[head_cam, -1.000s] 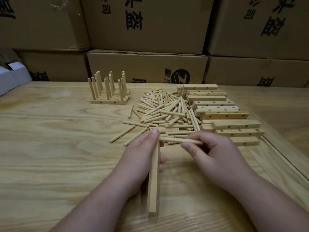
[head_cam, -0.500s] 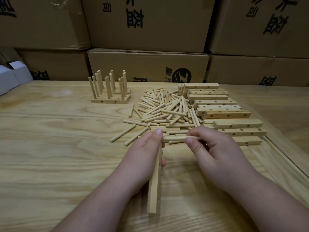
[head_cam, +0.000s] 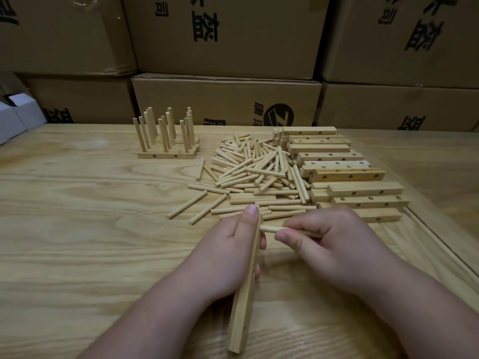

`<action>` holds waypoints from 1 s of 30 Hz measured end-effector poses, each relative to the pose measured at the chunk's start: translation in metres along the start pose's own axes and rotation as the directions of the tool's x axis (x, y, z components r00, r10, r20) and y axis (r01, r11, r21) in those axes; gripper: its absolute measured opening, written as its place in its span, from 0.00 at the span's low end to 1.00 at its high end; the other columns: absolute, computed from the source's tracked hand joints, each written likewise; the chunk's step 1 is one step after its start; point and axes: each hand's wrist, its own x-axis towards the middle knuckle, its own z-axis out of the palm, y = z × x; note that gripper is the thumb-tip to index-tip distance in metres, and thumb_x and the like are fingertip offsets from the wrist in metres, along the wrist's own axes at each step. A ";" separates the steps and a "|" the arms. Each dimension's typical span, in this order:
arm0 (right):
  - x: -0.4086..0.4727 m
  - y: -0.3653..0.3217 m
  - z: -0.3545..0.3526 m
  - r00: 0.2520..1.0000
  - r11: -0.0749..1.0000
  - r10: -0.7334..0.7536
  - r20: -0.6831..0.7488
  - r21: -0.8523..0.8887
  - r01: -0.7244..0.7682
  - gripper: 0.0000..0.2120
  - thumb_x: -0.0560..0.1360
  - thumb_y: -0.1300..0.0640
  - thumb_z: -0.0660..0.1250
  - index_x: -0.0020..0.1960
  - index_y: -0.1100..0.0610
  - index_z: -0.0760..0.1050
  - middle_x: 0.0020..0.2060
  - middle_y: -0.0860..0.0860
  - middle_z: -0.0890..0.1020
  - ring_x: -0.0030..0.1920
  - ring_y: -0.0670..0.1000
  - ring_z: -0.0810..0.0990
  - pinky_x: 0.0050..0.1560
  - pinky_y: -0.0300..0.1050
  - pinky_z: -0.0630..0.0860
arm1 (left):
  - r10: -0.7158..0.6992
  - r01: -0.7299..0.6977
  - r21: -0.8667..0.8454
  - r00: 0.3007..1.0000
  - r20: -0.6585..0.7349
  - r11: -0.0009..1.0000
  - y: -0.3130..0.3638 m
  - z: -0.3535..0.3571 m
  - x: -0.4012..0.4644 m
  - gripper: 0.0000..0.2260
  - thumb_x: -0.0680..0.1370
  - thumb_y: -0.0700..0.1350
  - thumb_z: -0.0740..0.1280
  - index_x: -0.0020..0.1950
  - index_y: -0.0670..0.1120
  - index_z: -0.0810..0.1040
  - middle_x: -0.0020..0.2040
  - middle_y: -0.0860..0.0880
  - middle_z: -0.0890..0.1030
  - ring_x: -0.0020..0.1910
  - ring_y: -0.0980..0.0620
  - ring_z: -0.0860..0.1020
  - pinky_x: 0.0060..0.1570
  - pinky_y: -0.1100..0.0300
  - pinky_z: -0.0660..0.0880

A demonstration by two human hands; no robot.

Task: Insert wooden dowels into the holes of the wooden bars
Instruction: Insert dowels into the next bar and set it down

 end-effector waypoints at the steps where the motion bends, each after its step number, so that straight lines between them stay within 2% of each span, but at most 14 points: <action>1: 0.000 -0.001 0.000 1.000 1.000 0.001 0.002 0.000 -0.001 0.16 0.78 0.42 0.65 0.37 0.50 0.78 0.26 0.46 0.74 0.29 0.48 0.74 0.30 0.46 0.71 | 0.004 -0.004 0.021 1.000 -0.001 1.000 0.000 0.001 0.001 0.28 0.80 0.66 0.50 0.37 0.48 0.77 0.26 0.50 0.80 0.26 0.55 0.80 0.27 0.64 0.72; 6: 0.001 -0.014 0.000 1.000 0.992 0.015 -0.011 -0.128 -0.016 0.21 0.77 0.41 0.63 0.30 0.52 0.70 0.23 0.46 0.68 0.28 0.50 0.71 0.28 0.49 0.70 | 0.036 -0.032 0.116 0.999 -0.032 0.993 -0.001 0.003 0.003 0.28 0.82 0.65 0.47 0.39 0.49 0.77 0.27 0.51 0.81 0.27 0.56 0.80 0.36 0.59 0.72; 9: 0.000 -0.017 -0.004 0.999 0.985 0.051 0.016 -0.167 -0.047 0.22 0.77 0.41 0.63 0.31 0.53 0.73 0.22 0.46 0.69 0.28 0.49 0.71 0.30 0.49 0.71 | 0.056 -0.052 0.157 0.998 -0.019 0.986 -0.002 0.005 0.003 0.28 0.82 0.65 0.46 0.37 0.50 0.76 0.26 0.52 0.80 0.27 0.57 0.79 0.37 0.57 0.73; 11: -0.001 -0.020 -0.008 0.997 0.974 0.071 0.029 -0.217 -0.063 0.21 0.78 0.40 0.63 0.30 0.51 0.73 0.21 0.45 0.69 0.27 0.47 0.71 0.29 0.48 0.71 | 0.070 -0.065 0.176 0.997 -0.023 0.982 -0.002 0.007 0.004 0.28 0.82 0.64 0.46 0.37 0.50 0.75 0.27 0.55 0.80 0.27 0.57 0.80 0.36 0.57 0.73; 14: 0.001 -0.024 -0.011 0.994 0.950 0.094 0.053 -0.304 -0.074 0.23 0.74 0.35 0.57 0.33 0.49 0.76 0.22 0.44 0.73 0.27 0.45 0.73 0.27 0.45 0.71 | 0.101 -0.097 0.211 0.995 -0.007 0.973 -0.003 0.007 0.005 0.26 0.82 0.63 0.47 0.36 0.51 0.74 0.29 0.54 0.80 0.28 0.57 0.80 0.37 0.57 0.72; 16: 0.002 -0.021 -0.011 0.988 0.969 0.142 0.057 -0.212 -0.128 0.23 0.73 0.33 0.57 0.38 0.48 0.82 0.26 0.43 0.79 0.31 0.44 0.77 0.30 0.46 0.75 | 0.099 -0.102 0.192 0.995 0.027 0.976 -0.002 0.005 0.005 0.26 0.83 0.63 0.47 0.37 0.51 0.74 0.28 0.55 0.80 0.27 0.58 0.79 0.37 0.57 0.71; 18: 0.002 -0.015 -0.010 0.978 0.978 0.196 0.074 -0.089 -0.189 0.17 0.73 0.36 0.63 0.43 0.45 0.84 0.32 0.42 0.83 0.36 0.42 0.80 0.37 0.47 0.78 | 0.086 -0.096 0.168 0.994 0.062 0.981 -0.002 0.002 0.004 0.26 0.83 0.63 0.47 0.38 0.50 0.74 0.27 0.56 0.80 0.27 0.58 0.79 0.36 0.58 0.72; 21: 0.000 -0.007 -0.004 0.972 0.974 0.219 0.090 0.041 -0.223 0.05 0.76 0.42 0.69 0.47 0.40 0.82 0.35 0.41 0.84 0.39 0.41 0.82 0.40 0.48 0.80 | 0.075 -0.084 0.129 0.995 0.070 0.988 -0.001 0.001 0.003 0.26 0.82 0.63 0.47 0.40 0.48 0.74 0.27 0.60 0.79 0.26 0.58 0.78 0.32 0.64 0.73; 22: -0.001 -0.007 -0.001 0.972 0.973 0.220 0.083 0.057 -0.225 0.04 0.76 0.41 0.69 0.47 0.39 0.82 0.35 0.41 0.84 0.38 0.42 0.82 0.39 0.48 0.79 | 0.069 -0.075 0.125 0.996 0.057 0.989 0.000 0.001 0.003 0.25 0.82 0.63 0.48 0.40 0.48 0.74 0.27 0.60 0.79 0.26 0.58 0.78 0.32 0.66 0.72; 26: -0.004 -0.008 0.007 0.978 0.977 0.207 0.003 0.047 -0.207 0.18 0.73 0.35 0.62 0.42 0.47 0.81 0.30 0.47 0.81 0.33 0.46 0.78 0.35 0.48 0.74 | 0.031 -0.029 0.138 0.999 -0.015 0.990 0.000 0.004 0.004 0.25 0.82 0.63 0.47 0.41 0.49 0.75 0.27 0.62 0.79 0.25 0.60 0.78 0.29 0.69 0.69; 28: -0.005 -0.007 0.008 0.978 0.977 0.211 0.002 0.035 -0.211 0.20 0.72 0.34 0.61 0.41 0.48 0.81 0.30 0.47 0.80 0.32 0.46 0.77 0.34 0.47 0.74 | 0.033 -0.032 0.164 0.999 0.000 0.986 0.000 0.005 0.003 0.25 0.82 0.63 0.47 0.40 0.50 0.75 0.27 0.62 0.79 0.25 0.60 0.78 0.32 0.65 0.71; 30: -0.006 -0.006 0.005 0.976 0.976 0.214 0.033 0.032 -0.215 0.18 0.72 0.33 0.60 0.42 0.45 0.81 0.30 0.46 0.80 0.32 0.45 0.78 0.34 0.47 0.75 | 0.034 -0.038 0.189 0.999 0.025 0.981 0.001 0.004 0.002 0.26 0.82 0.64 0.46 0.40 0.50 0.75 0.27 0.61 0.79 0.26 0.60 0.78 0.34 0.61 0.70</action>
